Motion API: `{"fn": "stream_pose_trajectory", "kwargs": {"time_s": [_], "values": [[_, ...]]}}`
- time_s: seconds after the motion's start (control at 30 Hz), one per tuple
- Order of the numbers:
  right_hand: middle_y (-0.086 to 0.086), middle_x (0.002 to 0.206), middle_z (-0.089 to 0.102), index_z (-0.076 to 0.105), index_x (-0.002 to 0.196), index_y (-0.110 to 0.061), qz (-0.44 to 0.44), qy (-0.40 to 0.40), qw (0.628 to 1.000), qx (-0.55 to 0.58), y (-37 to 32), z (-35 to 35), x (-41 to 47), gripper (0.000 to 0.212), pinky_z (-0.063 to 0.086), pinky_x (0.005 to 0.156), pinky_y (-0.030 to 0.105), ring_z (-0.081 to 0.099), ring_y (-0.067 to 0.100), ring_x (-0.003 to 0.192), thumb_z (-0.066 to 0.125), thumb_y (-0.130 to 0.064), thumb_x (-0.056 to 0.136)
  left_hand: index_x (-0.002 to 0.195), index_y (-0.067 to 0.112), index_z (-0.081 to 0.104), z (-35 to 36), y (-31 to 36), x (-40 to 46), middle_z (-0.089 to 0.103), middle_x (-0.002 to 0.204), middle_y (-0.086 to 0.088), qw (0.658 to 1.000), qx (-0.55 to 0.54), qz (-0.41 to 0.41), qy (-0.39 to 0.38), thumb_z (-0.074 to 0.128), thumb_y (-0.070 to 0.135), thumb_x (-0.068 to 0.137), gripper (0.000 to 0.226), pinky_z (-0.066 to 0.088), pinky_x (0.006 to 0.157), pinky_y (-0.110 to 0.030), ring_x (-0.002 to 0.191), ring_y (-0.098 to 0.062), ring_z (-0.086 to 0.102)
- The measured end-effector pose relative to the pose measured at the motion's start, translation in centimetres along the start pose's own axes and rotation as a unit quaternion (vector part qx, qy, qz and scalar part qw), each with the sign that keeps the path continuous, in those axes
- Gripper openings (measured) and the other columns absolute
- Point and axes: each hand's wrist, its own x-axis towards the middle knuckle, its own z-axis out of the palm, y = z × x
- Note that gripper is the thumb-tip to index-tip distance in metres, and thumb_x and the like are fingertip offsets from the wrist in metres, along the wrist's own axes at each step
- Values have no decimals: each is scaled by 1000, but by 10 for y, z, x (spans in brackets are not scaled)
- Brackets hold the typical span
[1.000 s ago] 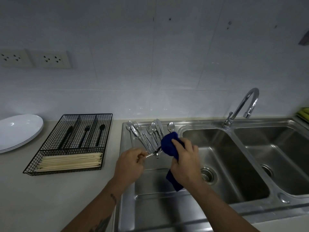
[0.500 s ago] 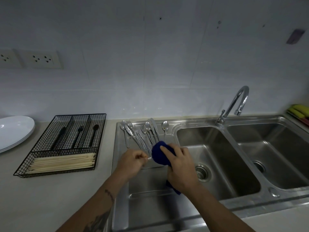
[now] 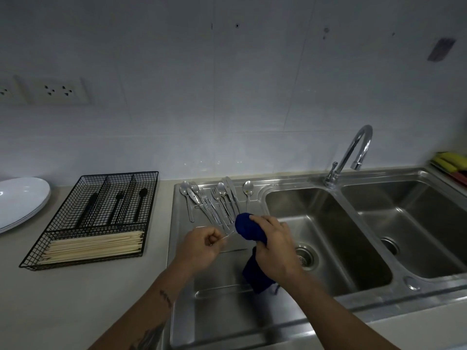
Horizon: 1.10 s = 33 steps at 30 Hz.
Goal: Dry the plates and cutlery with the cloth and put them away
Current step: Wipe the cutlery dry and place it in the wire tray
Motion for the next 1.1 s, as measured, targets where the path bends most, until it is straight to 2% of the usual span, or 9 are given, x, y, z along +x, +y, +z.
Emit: {"fn": "stream_pose_trajectory", "kwargs": {"time_s": [0.13, 0.2, 0.33, 0.47, 0.57, 0.63, 0.8, 0.97, 1.1], "values": [[-5, 123, 54, 54, 133, -21, 19, 6, 998, 62, -2, -2, -3, 60, 32, 96, 16, 40, 12, 109, 56, 5, 79, 94, 29, 67, 7, 7, 1, 65, 71, 9, 999, 32, 21, -13, 65, 18, 90, 12, 54, 67, -27, 69, -7, 62], [-4, 123, 54, 54, 133, -20, 5, -6, 998, 65, -4, -1, -5, 60, 36, 99, 24, 41, 11, 110, 56, 5, 79, 94, 30, 63, 13, 10, 1, 61, 68, 11, 999, 36, 26, 2, 62, 15, 92, 14, 49, 62, -20, 64, -4, 59], [-6, 125, 52, 51, 136, -19, 49, 40, 996, 65, -6, 2, -7, 61, 32, 94, 18, 39, 11, 109, 55, 5, 80, 95, 23, 66, 23, 15, 1, 63, 70, 9, 998, 17, 6, 65, 54, 13, 96, 15, 42, 52, -11, 59, -5, 58], [-3, 125, 53, 52, 135, -18, 78, 54, 994, 61, 0, -1, -8, 60, 39, 94, 25, 44, 17, 107, 55, 4, 80, 79, 18, 64, 23, 19, 7, 57, 65, -1, 979, -112, -121, 115, 54, 18, 97, 21, 38, 50, -22, 55, -11, 48], [-5, 127, 52, 51, 135, -20, 73, 25, 996, 35, 1, 0, -13, 60, 30, 88, 10, 42, 15, 106, 55, 2, 80, 81, 17, 67, 18, 22, 16, 63, 75, -7, 950, -212, -189, 128, 63, 16, 90, 9, 48, 67, -34, 70, -19, 56], [-7, 131, 49, 49, 137, -21, 69, 12, 997, 18, 0, 2, -17, 61, 27, 86, 9, 39, 13, 109, 55, 0, 80, 79, 17, 65, 16, 27, 19, 64, 77, -7, 945, -221, -202, 128, 66, 9, 84, 9, 47, 67, -32, 72, -20, 58], [-2, 132, 49, 48, 138, -21, 51, 8, 998, -37, -7, 6, -21, 65, 39, 95, 29, 40, 20, 109, 56, -6, 75, 84, 0, 65, 18, 32, 24, 73, 76, -14, 935, -236, -241, 109, 68, 4, 80, 6, 46, 45, -19, 55, -11, 67], [5, 127, 53, 51, 134, -21, 14, 6, 994, -109, -16, 15, -22, 69, 48, 85, 39, 47, 27, 103, 59, -14, 66, 97, -4, 64, 22, 36, 30, 73, 78, -17, 880, -356, -288, 126, 61, 5, 86, 15, 59, 62, -36, 68, -29, 72], [13, 126, 53, 53, 132, -19, 43, -2, 979, -198, -1, 8, -20, 72, 48, 78, 42, 49, 32, 98, 62, -13, 60, 98, 3, 62, 17, 39, 28, 74, 70, -10, 874, -374, -283, 127, 51, 3, 92, 13, 54, 55, -26, 65, -20, 72]]}}
